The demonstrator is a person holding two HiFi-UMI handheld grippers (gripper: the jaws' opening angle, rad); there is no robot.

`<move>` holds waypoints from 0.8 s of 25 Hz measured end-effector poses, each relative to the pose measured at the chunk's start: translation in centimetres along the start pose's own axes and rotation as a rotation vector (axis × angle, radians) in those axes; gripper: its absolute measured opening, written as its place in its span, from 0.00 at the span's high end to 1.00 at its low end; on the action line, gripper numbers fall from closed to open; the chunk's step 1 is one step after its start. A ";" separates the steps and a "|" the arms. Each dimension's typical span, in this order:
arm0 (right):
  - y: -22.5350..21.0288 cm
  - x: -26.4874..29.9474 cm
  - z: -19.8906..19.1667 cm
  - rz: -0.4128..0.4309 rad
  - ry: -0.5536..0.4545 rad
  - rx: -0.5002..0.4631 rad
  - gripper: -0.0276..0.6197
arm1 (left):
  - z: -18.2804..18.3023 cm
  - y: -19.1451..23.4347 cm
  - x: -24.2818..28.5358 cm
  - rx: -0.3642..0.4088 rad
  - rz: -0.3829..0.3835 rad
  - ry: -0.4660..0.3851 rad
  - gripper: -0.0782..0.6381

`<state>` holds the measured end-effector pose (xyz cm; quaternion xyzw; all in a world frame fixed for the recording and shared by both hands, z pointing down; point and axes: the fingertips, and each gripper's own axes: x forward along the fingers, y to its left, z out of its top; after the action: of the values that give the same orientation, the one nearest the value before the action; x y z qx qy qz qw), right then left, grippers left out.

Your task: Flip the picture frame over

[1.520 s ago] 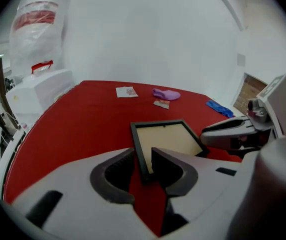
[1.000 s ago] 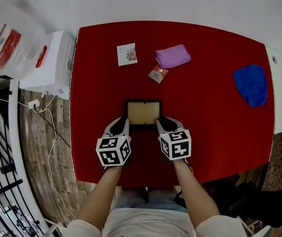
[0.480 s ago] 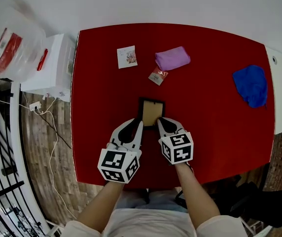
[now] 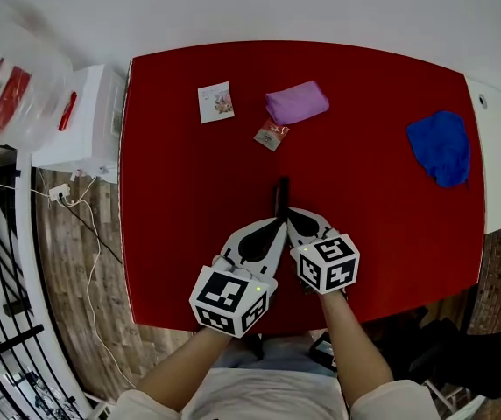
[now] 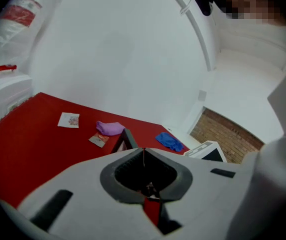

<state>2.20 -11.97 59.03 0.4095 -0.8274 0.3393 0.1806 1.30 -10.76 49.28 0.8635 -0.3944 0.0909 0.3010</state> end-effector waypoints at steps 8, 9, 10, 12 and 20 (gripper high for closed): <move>-1.6 -1.9 -0.6 -0.011 -0.007 0.001 0.95 | -1.0 -2.4 1.5 0.000 -0.071 0.028 0.87; -1.9 -2.3 -0.6 -0.013 -0.011 0.001 0.95 | -1.0 -2.5 1.5 -0.013 -0.080 0.026 0.87; -2.3 -2.6 -0.5 -0.011 -0.019 -0.001 0.95 | -1.1 -2.7 1.6 -0.032 -0.094 0.027 0.88; -2.9 -3.3 -0.2 -0.011 -0.028 -0.019 0.95 | -1.5 -3.1 1.9 -0.061 -0.122 0.039 0.87; -4.9 -2.4 -2.1 0.037 -0.006 0.024 0.95 | -6.9 7.1 2.1 0.087 0.208 0.164 0.87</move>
<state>7.58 -11.32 61.15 0.3974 -0.8312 0.3514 0.1666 -1.94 -11.62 58.79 0.8197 -0.4517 0.2088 0.2836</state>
